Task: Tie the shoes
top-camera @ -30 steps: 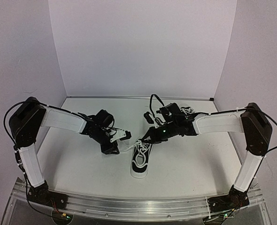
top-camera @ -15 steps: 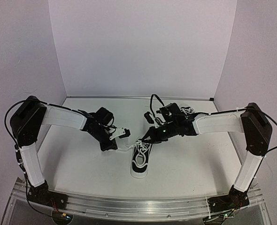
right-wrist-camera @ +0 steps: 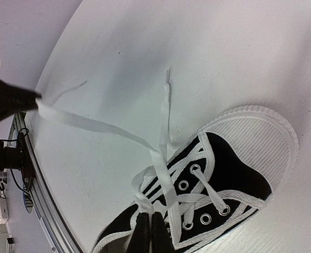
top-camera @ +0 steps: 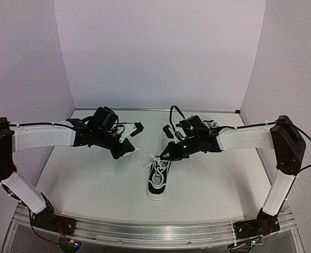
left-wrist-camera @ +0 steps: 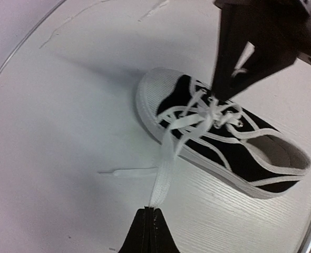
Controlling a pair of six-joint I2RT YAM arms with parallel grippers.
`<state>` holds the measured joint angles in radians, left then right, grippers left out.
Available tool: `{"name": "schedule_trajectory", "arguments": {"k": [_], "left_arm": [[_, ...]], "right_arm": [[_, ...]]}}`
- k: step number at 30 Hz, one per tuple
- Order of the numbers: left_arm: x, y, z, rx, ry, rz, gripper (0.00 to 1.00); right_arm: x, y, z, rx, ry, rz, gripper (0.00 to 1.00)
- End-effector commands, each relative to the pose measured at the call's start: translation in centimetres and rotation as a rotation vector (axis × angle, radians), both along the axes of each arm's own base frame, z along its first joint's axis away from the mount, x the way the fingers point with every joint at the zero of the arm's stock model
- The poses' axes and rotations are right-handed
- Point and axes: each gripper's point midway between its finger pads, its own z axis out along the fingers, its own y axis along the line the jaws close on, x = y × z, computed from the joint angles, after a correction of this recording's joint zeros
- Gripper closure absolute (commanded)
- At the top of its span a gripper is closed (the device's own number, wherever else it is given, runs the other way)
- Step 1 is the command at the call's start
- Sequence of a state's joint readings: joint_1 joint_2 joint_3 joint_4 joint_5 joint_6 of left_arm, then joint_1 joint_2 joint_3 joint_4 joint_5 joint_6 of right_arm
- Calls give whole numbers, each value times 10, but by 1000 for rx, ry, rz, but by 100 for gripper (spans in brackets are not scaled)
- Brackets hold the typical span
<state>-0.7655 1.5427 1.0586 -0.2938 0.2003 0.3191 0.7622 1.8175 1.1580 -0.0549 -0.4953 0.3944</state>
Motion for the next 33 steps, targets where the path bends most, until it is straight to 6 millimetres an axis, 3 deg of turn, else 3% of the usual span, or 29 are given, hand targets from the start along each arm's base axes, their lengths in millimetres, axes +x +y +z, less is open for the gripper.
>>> {"name": "schedule_trajectory", "arguments": {"k": [1, 9, 16, 20, 25, 33], "left_arm": [[-52, -9, 4, 59, 67, -81, 100], [-115, -20, 12, 117, 150, -206, 100], [-144, -83, 42, -50, 90, -406, 100], [-149, -125, 49, -118, 57, -502, 100], [-143, -165, 43, -152, -12, -577, 100], [-131, -206, 30, -163, -86, -657, 100]], "right_arm": [[13, -4, 6, 4, -20, -38, 100], [21, -8, 1, 3, -13, -48, 100], [23, 0, 3, 25, -9, -24, 100], [20, 4, 7, 49, -10, 6, 100], [16, 9, 13, 71, -12, 43, 100], [13, 9, 19, 95, -9, 69, 100]]}}
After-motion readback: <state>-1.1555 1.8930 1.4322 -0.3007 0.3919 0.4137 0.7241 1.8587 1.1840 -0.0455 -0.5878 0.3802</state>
